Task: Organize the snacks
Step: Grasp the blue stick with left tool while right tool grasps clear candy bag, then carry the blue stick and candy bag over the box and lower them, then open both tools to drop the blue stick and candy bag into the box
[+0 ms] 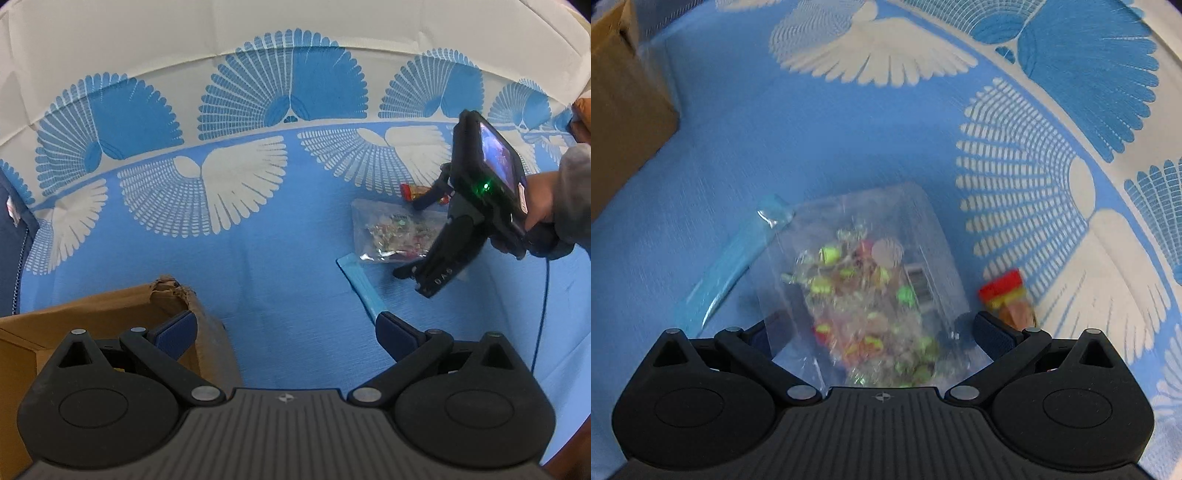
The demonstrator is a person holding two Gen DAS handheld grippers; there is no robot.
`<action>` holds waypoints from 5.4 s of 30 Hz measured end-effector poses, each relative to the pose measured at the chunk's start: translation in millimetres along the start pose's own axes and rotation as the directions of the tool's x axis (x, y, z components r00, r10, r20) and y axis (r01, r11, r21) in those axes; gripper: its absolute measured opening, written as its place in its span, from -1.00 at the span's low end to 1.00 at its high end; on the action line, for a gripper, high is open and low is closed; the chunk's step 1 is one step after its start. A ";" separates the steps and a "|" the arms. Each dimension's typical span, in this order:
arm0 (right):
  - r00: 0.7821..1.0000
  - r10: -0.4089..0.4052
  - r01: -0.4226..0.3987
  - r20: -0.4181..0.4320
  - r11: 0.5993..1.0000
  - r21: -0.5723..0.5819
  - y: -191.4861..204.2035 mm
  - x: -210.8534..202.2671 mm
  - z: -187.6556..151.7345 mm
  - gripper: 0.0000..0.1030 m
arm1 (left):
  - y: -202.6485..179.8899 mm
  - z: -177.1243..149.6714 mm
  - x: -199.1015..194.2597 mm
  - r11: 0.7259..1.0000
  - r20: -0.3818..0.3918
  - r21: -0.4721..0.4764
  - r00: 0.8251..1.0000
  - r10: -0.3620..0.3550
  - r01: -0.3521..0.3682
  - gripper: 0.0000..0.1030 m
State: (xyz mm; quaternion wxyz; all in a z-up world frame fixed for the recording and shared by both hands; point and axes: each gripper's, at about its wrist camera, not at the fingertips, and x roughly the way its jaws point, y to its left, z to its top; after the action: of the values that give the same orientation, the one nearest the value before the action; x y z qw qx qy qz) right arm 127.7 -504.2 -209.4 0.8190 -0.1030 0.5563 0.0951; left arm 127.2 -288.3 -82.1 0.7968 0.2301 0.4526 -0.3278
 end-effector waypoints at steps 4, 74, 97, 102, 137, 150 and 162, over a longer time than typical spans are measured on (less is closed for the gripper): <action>0.987 -0.058 0.043 0.147 0.994 0.101 7.8 -9.0 -28.4 0.75 | 2.8 2.3 0.1 1.000 0.001 -0.019 1.000 -0.001 0.001 0.99; 0.830 -0.320 0.057 0.458 0.864 0.501 516.6 -285.6 -117.7 -0.72 | 128.4 -315.8 -283.5 0.972 0.146 -0.233 0.988 0.055 -0.020 -0.74; 0.856 -0.311 0.100 0.412 0.883 0.459 520.2 -273.9 -101.8 -0.72 | 148.1 -314.4 -274.8 0.958 0.152 -0.288 0.988 0.042 0.004 -0.74; 0.855 -0.316 0.105 0.411 0.882 0.459 518.6 -271.7 -96.6 -0.72 | 158.9 -308.5 -271.7 0.951 0.153 -0.308 0.987 0.050 0.000 -0.74; 0.878 -0.256 0.049 0.405 0.889 0.455 442.3 -203.3 13.2 -0.72 | 209.7 -212.5 -177.6 0.939 0.095 -0.342 0.994 0.060 -0.024 -0.74; 0.899 -0.248 0.056 0.361 0.882 0.467 419.0 -158.9 45.7 -0.71 | 224.4 -195.3 -123.3 0.939 0.024 -0.339 0.997 0.074 -0.062 -0.74; 0.914 -0.246 0.073 0.322 0.881 0.467 424.3 -157.8 48.2 0.71 | 219.4 -204.2 -139.1 0.942 0.075 -0.279 0.973 0.217 -0.189 0.99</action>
State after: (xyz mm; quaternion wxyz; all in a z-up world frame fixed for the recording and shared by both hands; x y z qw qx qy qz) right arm -1.3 -89.8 -71.8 0.9160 0.0611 0.3870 -0.0861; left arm 118.7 39.8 -44.4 0.8728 0.1472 0.4245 -0.1907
